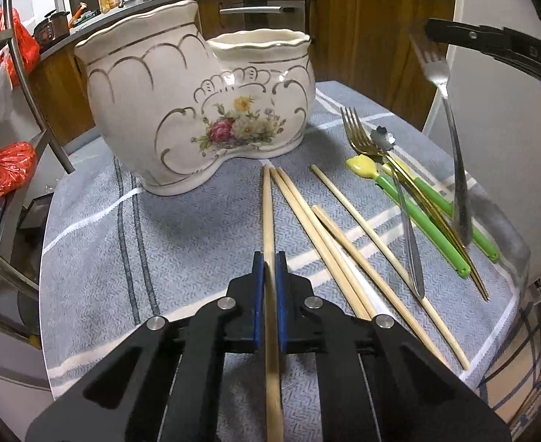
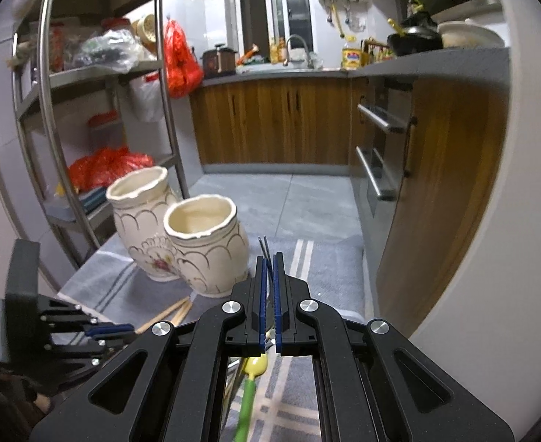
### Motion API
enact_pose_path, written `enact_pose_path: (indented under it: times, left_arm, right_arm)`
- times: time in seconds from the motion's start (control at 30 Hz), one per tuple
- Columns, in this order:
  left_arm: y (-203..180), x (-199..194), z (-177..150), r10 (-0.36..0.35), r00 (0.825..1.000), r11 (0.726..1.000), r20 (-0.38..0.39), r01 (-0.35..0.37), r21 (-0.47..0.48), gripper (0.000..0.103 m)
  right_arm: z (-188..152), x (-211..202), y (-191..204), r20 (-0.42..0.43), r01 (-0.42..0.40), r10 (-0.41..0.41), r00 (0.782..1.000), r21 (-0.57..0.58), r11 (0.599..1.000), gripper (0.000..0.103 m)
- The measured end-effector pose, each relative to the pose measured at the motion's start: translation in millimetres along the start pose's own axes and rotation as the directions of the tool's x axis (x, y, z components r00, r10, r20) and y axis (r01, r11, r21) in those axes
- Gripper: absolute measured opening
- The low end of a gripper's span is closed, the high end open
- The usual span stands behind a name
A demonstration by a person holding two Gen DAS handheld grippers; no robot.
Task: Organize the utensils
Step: 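Lift the chopstick with left tool while right tool carries the silver fork toward the holder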
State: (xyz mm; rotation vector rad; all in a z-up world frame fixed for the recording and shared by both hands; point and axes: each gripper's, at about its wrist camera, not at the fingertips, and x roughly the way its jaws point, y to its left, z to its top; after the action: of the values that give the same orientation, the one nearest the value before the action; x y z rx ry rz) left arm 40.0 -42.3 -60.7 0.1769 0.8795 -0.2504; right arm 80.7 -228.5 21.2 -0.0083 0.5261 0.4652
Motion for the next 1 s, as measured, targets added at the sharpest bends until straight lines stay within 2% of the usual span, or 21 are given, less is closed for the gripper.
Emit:
enact_pose_path:
  times: [0.13, 0.37, 0.63, 0.73, 0.9, 1.0]
  left_arm:
    - [7.3, -17.2, -4.2, -0.041, 0.996, 0.999, 0.080, 0.042, -0.003, 0.006]
    - [15.3, -38.1, -6.1, -0.051, 0.985, 0.999, 0.167, 0.050, 0.011, 0.006]
    - [28.3, -70.9, -7.4, -0.051, 0.947, 0.998, 0.318, 0.058, -0.012, 0.006]
    - [31.3, -75.4, -8.5, -0.047, 0.941, 0.998, 0.335, 0.055, -0.016, 0.006]
    - [36.4, -75.2, -10.2, -0.050, 0.942, 0.998, 0.333, 0.063, -0.028, 0.006]
    - [41.5, -83.8, -7.5, -0.051, 0.932, 0.997, 0.359, 0.067, -0.032, 0.006]
  right_arm:
    - [-2.6, -17.3, 5.1, 0.035, 0.016, -0.016, 0.999, -0.008, 1.000, 0.004]
    - [-3.7, -41.4, 17.4, 0.083, 0.044, -0.042, 0.996, -0.025, 0.999, 0.004]
    - [3.6, -59.2, 30.4, 0.131, 0.041, -0.035, 0.991, -0.043, 0.998, 0.002]
    - [4.6, -57.8, 34.2, 0.129, 0.043, -0.035, 0.991, -0.059, 0.997, 0.002]
    - [4.8, -52.3, 35.5, 0.118, 0.040, -0.034, 0.992, -0.054, 0.998, 0.002]
    - [7.7, -52.2, 36.8, 0.125, 0.048, -0.038, 0.991, -0.076, 0.996, 0.002]
